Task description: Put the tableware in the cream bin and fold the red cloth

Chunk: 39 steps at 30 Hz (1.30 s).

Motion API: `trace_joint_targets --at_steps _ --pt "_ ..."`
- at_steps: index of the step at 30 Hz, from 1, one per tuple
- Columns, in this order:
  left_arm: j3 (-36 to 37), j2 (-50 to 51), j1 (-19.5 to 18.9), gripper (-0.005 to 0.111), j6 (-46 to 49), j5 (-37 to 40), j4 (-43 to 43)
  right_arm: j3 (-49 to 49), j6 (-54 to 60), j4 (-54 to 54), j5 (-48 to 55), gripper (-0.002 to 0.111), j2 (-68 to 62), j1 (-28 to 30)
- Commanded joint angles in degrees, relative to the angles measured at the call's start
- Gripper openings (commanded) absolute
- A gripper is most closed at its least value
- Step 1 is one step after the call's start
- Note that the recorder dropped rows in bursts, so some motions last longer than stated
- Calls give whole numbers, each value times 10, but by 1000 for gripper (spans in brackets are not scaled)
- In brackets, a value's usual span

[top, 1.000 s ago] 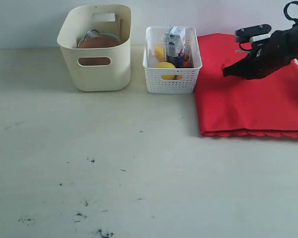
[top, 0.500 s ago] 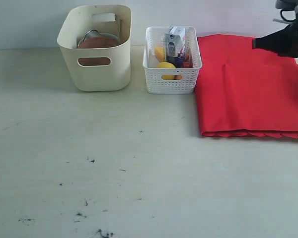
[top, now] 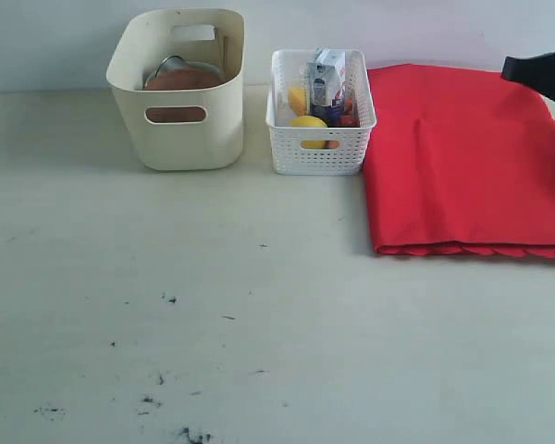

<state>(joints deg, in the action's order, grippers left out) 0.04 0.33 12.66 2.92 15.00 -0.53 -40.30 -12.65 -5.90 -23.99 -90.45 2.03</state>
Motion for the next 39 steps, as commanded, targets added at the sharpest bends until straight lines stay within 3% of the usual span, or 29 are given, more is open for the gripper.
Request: trace_joint_targets --at_steps 1,10,23,31,39 --pt "0 -3 -1 3 1 2 -1 61 -11 -1 -67 0 49 0" --pt "0 -3 -1 3 1 2 -1 208 -56 -6 -165 0 193 0" --pt "0 -3 -1 3 1 2 -1 400 -83 -55 -164 0 453 0" --pt "0 -3 -1 3 1 2 -1 403 -86 -59 -85 0 581 0" --pt "0 -3 -1 3 1 2 -1 403 -86 -58 -74 0 605 0"
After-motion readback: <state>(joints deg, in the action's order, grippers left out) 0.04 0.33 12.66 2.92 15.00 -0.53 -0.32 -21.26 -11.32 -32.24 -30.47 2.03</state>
